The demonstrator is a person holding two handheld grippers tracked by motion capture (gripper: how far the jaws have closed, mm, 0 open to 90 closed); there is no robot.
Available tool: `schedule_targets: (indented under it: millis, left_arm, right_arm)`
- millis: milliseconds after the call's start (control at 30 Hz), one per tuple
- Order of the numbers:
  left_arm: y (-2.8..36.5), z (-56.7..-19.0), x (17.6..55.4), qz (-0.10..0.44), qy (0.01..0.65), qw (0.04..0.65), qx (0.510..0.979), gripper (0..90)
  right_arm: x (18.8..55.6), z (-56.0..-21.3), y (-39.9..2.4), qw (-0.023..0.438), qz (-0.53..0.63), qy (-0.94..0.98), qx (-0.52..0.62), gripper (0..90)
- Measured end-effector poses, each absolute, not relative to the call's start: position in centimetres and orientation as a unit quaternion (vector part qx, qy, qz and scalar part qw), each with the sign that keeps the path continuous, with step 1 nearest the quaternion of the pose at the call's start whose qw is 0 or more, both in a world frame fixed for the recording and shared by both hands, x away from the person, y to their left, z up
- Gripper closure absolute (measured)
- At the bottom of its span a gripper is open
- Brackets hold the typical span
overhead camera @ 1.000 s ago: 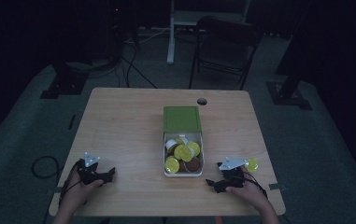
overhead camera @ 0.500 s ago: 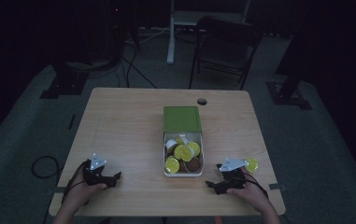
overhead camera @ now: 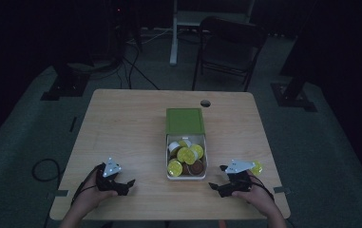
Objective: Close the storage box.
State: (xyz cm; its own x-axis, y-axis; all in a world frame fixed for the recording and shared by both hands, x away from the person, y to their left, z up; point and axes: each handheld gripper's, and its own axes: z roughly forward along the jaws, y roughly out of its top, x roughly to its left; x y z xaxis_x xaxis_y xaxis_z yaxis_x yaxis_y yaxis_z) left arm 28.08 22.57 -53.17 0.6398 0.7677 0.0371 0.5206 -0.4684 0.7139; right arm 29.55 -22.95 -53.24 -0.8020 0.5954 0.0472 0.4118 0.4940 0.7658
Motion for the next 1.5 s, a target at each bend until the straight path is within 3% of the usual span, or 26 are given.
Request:
schedule_targets:
  millis: [800,1500]
  left_arm:
    - [16.8,-52.0,28.0,0.154,0.302,0.393,0.855,8.1]
    - [14.0,-50.4,30.3,0.17,0.279,0.44,0.836,8.1]
  right_arm:
    - [29.5,-51.7,-22.7,0.103,0.454,0.833,0.3,12.7]
    - [30.3,-49.9,-22.2,0.118,0.502,0.801,0.304,12.8]
